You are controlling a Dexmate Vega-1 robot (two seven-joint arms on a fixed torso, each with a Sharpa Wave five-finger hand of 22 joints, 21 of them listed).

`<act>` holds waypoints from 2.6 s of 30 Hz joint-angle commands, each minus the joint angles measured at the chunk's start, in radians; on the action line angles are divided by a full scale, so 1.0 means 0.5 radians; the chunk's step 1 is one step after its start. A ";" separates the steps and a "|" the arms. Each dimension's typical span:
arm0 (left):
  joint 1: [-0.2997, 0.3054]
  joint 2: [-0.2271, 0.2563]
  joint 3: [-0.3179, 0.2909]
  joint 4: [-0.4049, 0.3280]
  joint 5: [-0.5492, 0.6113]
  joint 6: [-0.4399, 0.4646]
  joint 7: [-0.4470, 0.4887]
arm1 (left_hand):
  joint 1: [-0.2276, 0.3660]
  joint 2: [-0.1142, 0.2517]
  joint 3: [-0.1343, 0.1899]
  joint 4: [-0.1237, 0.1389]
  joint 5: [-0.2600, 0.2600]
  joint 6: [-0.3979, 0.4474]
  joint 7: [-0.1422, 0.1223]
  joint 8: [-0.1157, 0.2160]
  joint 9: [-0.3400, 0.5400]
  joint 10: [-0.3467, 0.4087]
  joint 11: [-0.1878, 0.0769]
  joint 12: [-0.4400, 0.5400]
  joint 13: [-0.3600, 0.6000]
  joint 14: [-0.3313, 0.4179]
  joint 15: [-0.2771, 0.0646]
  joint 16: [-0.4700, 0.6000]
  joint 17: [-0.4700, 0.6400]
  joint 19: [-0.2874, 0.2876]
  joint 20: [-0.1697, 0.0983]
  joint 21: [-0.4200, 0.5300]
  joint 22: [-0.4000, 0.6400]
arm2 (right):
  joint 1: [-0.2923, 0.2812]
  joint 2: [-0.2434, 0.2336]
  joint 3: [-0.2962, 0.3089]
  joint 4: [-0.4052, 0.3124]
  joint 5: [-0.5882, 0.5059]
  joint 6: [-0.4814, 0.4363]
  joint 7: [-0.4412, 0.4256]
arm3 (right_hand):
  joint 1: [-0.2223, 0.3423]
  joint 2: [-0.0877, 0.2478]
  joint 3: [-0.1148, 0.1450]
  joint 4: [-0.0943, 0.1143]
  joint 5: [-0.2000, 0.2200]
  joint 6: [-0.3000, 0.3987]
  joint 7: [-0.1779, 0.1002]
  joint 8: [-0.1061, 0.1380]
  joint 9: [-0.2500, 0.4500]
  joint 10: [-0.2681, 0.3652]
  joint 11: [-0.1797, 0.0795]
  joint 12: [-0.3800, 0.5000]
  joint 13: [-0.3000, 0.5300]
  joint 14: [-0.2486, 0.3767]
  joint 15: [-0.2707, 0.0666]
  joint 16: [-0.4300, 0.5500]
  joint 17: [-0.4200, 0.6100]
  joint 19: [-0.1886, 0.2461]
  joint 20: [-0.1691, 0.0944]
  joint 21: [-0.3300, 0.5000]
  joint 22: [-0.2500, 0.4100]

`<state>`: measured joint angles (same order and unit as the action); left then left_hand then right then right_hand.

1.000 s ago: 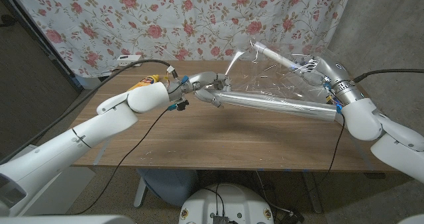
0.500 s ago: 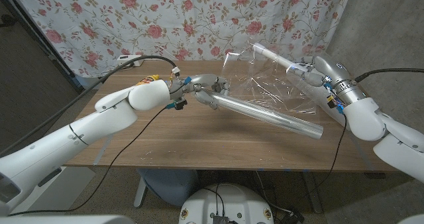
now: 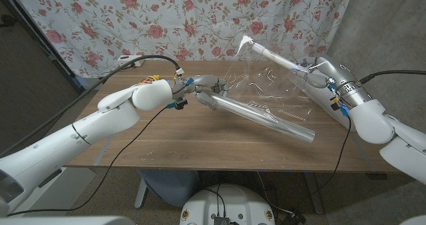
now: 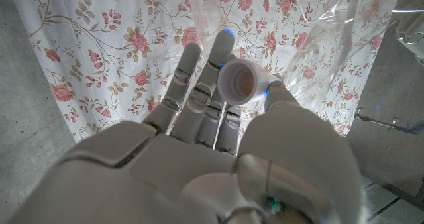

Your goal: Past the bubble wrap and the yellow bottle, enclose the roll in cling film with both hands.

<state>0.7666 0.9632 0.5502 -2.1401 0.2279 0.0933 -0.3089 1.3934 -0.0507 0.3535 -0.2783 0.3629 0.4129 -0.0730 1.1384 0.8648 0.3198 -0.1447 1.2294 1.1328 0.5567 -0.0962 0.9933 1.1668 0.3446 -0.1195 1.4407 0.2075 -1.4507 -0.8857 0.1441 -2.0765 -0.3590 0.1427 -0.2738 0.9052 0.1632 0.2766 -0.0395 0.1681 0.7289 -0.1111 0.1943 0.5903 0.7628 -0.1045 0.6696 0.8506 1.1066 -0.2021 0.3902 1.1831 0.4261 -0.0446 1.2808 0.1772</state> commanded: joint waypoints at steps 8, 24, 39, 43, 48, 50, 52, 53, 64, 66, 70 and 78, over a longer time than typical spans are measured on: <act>-0.011 -0.058 0.030 0.096 0.038 0.054 0.007 | 0.242 0.337 0.241 0.215 0.008 0.017 0.002 0.234 0.001 0.010 -0.005 0.018 0.003 0.008 0.016 0.012 0.002 -0.004 -0.003 0.014 0.003 | -0.084 0.116 0.114 0.016 0.110 0.216 0.177 | 0.018 0.032 0.684 -0.077 0.017 0.052 -0.063 0.013 0.006 0.130 -0.141 0.011 0.018 -0.006 -0.051 0.012 0.006 -0.018 -0.219 0.012 0.000; 0.003 -0.023 0.017 0.138 0.054 0.141 0.058 | 0.241 0.336 0.246 0.215 0.008 0.017 0.006 0.241 -0.016 0.009 -0.011 0.022 0.003 0.007 0.017 0.016 0.002 -0.004 -0.003 0.016 0.001 | -0.085 0.186 0.156 0.068 0.166 0.380 0.254 | 0.010 0.031 0.686 -0.071 0.018 0.047 -0.079 0.013 0.007 0.124 -0.146 0.008 0.025 -0.024 -0.051 0.013 0.015 -0.043 -0.226 0.006 0.002; -0.078 -0.122 0.091 0.246 0.149 0.156 0.104 | 0.238 0.334 0.254 0.215 0.008 0.020 0.000 0.255 -0.026 0.009 -0.011 0.026 0.001 0.003 0.019 0.017 0.005 -0.007 -0.001 0.019 0.001 | -0.131 0.228 0.201 0.014 0.194 0.545 0.380 | 0.004 0.031 0.687 -0.067 0.019 0.044 -0.082 0.013 0.008 0.124 -0.143 0.005 0.026 -0.031 -0.052 0.016 0.017 -0.043 -0.226 0.008 0.001; -0.085 -0.141 0.111 0.246 0.172 0.164 0.119 | 0.237 0.334 0.254 0.215 0.008 0.020 0.004 0.256 -0.030 0.009 -0.011 0.027 0.001 0.002 0.018 0.019 0.007 -0.008 0.000 0.020 0.002 | -0.127 0.224 0.196 0.021 0.217 0.569 0.440 | 0.004 0.031 0.687 -0.067 0.019 0.042 -0.083 0.012 0.008 0.124 -0.144 0.006 0.029 -0.031 -0.052 0.018 0.018 -0.044 -0.226 0.007 0.001; -0.122 -0.138 0.182 0.230 0.352 0.206 0.106 | 0.235 0.335 0.257 0.216 0.008 0.018 0.003 0.259 -0.035 0.009 -0.014 0.028 -0.001 -0.002 0.016 0.022 0.016 -0.011 0.000 0.019 -0.002 | -0.109 0.218 0.181 0.056 0.247 0.614 0.493 | 0.004 0.031 0.688 -0.068 0.019 0.046 -0.081 0.014 0.008 0.125 -0.143 0.004 0.026 -0.033 -0.052 0.018 0.017 -0.046 -0.224 0.007 0.001; -0.124 -0.145 0.159 0.243 0.307 0.210 0.091 | 0.236 0.336 0.259 0.215 0.008 0.017 0.005 0.260 -0.036 0.007 -0.018 0.031 0.003 -0.001 0.019 0.015 0.005 -0.010 0.000 0.021 0.000 | -0.099 0.212 0.171 0.072 0.248 0.635 0.509 | 0.004 0.031 0.688 -0.068 0.019 0.045 -0.081 0.013 0.008 0.126 -0.142 0.003 0.026 -0.034 -0.052 0.018 0.017 -0.046 -0.224 0.008 0.001; -0.129 -0.146 0.156 0.242 0.328 0.218 0.102 | 0.234 0.336 0.255 0.217 0.006 0.018 0.005 0.264 -0.036 0.009 -0.016 0.029 -0.003 0.000 0.020 0.017 -0.001 -0.010 0.000 0.021 -0.001 | -0.090 0.210 0.160 0.083 0.260 0.647 0.525 | 0.004 0.031 0.689 -0.069 0.019 0.045 -0.080 0.013 0.008 0.125 -0.143 0.003 0.027 -0.034 -0.052 0.019 0.017 -0.045 -0.225 0.008 0.001; -0.130 -0.148 0.153 0.245 0.333 0.222 0.110 | 0.235 0.336 0.255 0.216 0.005 0.015 0.001 0.268 -0.029 0.008 -0.017 0.031 0.002 0.000 0.022 0.023 0.006 -0.011 0.000 0.019 -0.003 | -0.086 0.206 0.155 0.087 0.262 0.651 0.535 | 0.004 0.031 0.689 -0.069 0.019 0.043 -0.085 0.013 0.009 0.126 -0.140 0.003 0.026 -0.034 -0.052 0.019 0.017 -0.047 -0.225 0.007 0.001; -0.149 -0.165 0.132 0.294 0.329 0.265 0.130 | 0.233 0.334 0.259 0.215 0.004 0.019 0.004 0.273 -0.043 0.009 -0.012 0.033 -0.002 0.002 0.018 0.024 0.005 -0.013 0.000 0.020 -0.001 | -0.085 0.165 0.145 0.092 0.282 0.661 0.628 | 0.001 0.031 0.688 -0.068 0.019 0.052 -0.080 0.017 0.009 0.134 -0.139 -0.001 0.020 -0.036 -0.053 0.018 0.011 -0.046 -0.221 0.009 0.001; -0.142 -0.170 0.127 0.296 0.321 0.248 0.154 | 0.231 0.335 0.262 0.216 0.004 0.016 0.002 0.279 -0.036 0.009 -0.007 0.032 -0.005 -0.001 0.018 0.026 0.013 -0.014 0.000 0.021 -0.001 | -0.085 0.160 0.145 0.096 0.297 0.672 0.642 | 0.001 0.030 0.688 -0.068 0.019 0.053 -0.079 0.017 0.009 0.132 -0.139 0.001 0.025 -0.030 -0.052 0.023 0.014 -0.047 -0.221 0.008 0.001; -0.118 -0.184 0.099 0.314 0.271 0.193 0.218 | 0.230 0.334 0.265 0.216 0.004 0.015 0.002 0.281 -0.039 0.009 -0.012 0.034 -0.003 -0.001 0.019 0.026 0.014 -0.015 0.001 0.022 0.000 | -0.084 0.155 0.143 0.087 0.334 0.693 0.672 | 0.001 0.030 0.687 -0.070 0.019 0.055 -0.079 0.017 0.009 0.135 -0.142 -0.002 0.020 -0.031 -0.052 0.022 0.009 -0.044 -0.221 0.009 0.000; -0.078 -0.160 0.067 0.288 0.293 0.176 0.301 | 0.230 0.334 0.270 0.214 0.004 0.021 0.002 0.283 -0.052 0.015 -0.017 0.031 -0.015 -0.003 0.020 0.025 0.015 -0.014 -0.001 0.021 -0.004 | -0.077 0.134 0.127 0.049 0.359 0.707 0.741 | 0.001 0.029 0.688 -0.072 0.021 0.052 -0.083 0.016 0.010 0.130 -0.137 -0.002 0.028 -0.033 -0.052 0.024 0.012 -0.052 -0.222 0.007 0.001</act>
<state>0.7073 0.8792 0.6058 -1.9930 0.3810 0.1993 -0.2088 1.3934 -0.0507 0.3617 -0.2865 0.3629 0.4107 -0.0722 1.1576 0.8339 0.3233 -0.1483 1.2428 1.1264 0.5514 -0.0910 1.0030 1.1696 0.3446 -0.1195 1.4445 0.2045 -1.4936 -0.8040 0.2166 -2.0344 -0.2020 0.4829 0.0526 0.9012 0.1672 0.2766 -0.0395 0.1728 0.7220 -0.1179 0.1966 0.5912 0.7591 -0.1082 0.6660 0.8603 1.0919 -0.1962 0.3952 1.1849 0.4028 -0.0466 1.2808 0.1773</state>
